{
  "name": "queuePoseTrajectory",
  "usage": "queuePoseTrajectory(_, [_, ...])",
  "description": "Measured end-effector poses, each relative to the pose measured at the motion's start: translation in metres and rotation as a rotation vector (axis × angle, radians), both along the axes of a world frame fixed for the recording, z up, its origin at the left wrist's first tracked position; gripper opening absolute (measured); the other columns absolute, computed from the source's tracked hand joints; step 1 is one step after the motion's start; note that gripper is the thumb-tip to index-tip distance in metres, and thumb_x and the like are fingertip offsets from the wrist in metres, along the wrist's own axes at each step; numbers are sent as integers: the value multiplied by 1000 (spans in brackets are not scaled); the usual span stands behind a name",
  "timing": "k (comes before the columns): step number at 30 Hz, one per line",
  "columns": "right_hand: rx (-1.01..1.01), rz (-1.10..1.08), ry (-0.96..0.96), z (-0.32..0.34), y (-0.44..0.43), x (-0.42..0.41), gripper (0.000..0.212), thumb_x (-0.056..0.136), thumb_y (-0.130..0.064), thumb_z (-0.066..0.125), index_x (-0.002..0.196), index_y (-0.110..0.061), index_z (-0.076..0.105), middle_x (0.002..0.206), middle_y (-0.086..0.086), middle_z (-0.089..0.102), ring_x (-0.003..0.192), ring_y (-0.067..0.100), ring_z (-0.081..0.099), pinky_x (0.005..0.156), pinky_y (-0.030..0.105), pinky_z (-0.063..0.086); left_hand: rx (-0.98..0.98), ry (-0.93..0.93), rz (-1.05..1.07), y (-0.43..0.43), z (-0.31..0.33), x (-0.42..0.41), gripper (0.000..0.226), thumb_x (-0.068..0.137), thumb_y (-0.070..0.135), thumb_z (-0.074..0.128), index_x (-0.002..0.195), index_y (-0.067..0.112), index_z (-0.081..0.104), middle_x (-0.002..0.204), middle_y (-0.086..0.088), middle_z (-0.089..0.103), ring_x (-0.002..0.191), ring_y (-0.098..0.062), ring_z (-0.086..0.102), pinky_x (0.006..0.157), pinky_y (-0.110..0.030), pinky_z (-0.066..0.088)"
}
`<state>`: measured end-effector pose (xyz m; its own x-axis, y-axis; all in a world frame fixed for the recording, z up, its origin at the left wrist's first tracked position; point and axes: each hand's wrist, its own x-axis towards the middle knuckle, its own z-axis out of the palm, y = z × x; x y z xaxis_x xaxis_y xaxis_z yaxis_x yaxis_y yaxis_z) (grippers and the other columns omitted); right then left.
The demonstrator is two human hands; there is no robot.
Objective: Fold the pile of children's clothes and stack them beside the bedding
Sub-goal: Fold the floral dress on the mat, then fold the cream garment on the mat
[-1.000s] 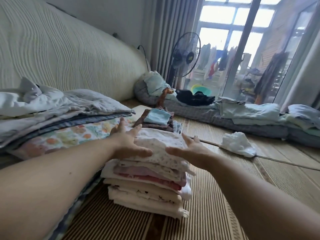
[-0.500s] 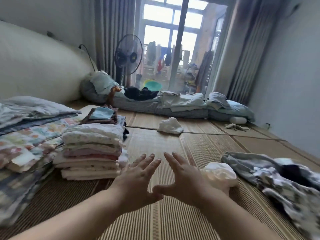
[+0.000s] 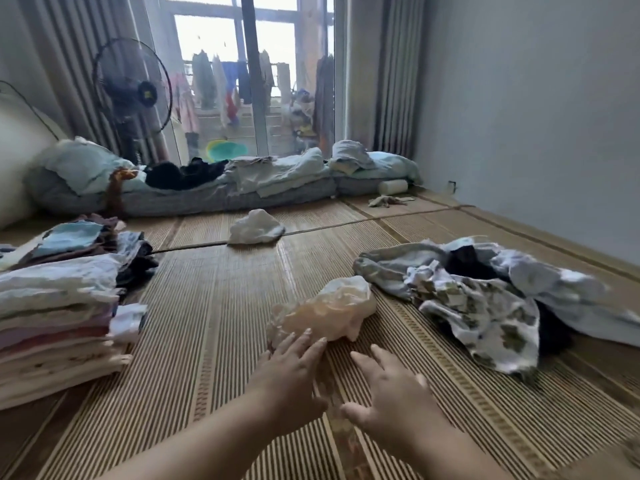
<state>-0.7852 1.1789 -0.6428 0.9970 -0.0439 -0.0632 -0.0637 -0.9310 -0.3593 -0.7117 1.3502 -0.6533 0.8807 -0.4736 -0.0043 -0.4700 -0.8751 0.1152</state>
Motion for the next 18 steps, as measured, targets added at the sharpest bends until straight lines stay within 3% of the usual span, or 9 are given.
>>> queuePoseTrajectory(4, [3, 15, 125, -25, -19, 15, 79, 81, -60, 57, 148, -39, 21, 160, -3, 4, 145, 18, 14, 114, 59, 5, 35, -53, 68, -18, -21, 59, 96, 82, 58, 55, 152, 33, -6, 162, 6, -6, 148, -16, -7, 120, -44, 3])
queuePoseTrajectory(6, [-11, 20, 152, -29, -22, 21, 77, 82, -59, 56, 147, -38, 22, 160, -2, 6, 145, 19, 16, 113, 59, 4, -17, -30, 113, -24, -22, 87, 100, 82, 54, 59, 151, 32, -10, 162, 3, -7, 148, -23, 1, 120, -46, 14])
queuePoseTrajectory(8, [-13, 16, 170, -33, -20, 27, 73, 83, -57, 56, 146, -37, 25, 160, -1, 9, 145, 20, 17, 113, 60, 3, -122, 12, 161, -30, -19, 110, 101, 82, 52, 62, 152, 33, -8, 160, -3, 13, 142, -31, 23, 113, -48, 31])
queuePoseTrajectory(10, [-6, -5, 146, -35, -18, 32, 71, 84, -56, 55, 146, -37, 27, 160, -1, 12, 145, 20, 18, 113, 60, 2, -158, -13, 169, -33, -15, 123, 90, 82, 52, 62, 152, 31, 11, 138, -5, 48, 120, -27, 50, 99, -43, 46])
queuePoseTrajectory(11, [-4, -13, 125, -36, -15, 34, 70, 85, -55, 55, 146, -37, 26, 159, -2, 14, 144, 20, 19, 113, 60, 3, -132, -39, 144, -32, -14, 124, 77, 81, 53, 63, 145, 28, 29, 124, -3, 58, 107, -22, 58, 90, -39, 51])
queuePoseTrajectory(13, [5, -27, 90, -34, -9, 36, 71, 86, -54, 54, 147, -38, 22, 158, -3, 17, 143, 18, 21, 114, 59, 4, -61, -54, 54, -26, -10, 119, 49, 76, 57, 66, 111, 25, 55, 104, 2, 64, 87, -14, 61, 74, -30, 54])
queuePoseTrajectory(15, [41, -44, 26, -29, -4, 35, 77, 86, -53, 55, 149, -39, 14, 158, -5, 18, 143, 16, 24, 114, 59, 5, -13, 13, -25, -16, 2, 107, 42, 71, 64, 67, 91, 30, 52, 91, 8, 61, 79, -11, 59, 67, -27, 49])
queuePoseTrajectory(18, [124, -61, -139, -14, 3, 29, 91, 83, -57, 59, 149, -42, -1, 158, -4, 15, 142, 17, 24, 116, 56, 10, 22, 89, -172, 5, 36, 76, 37, 71, 68, 56, 88, 35, 53, 89, 11, 62, 82, -12, 62, 75, -33, 52])
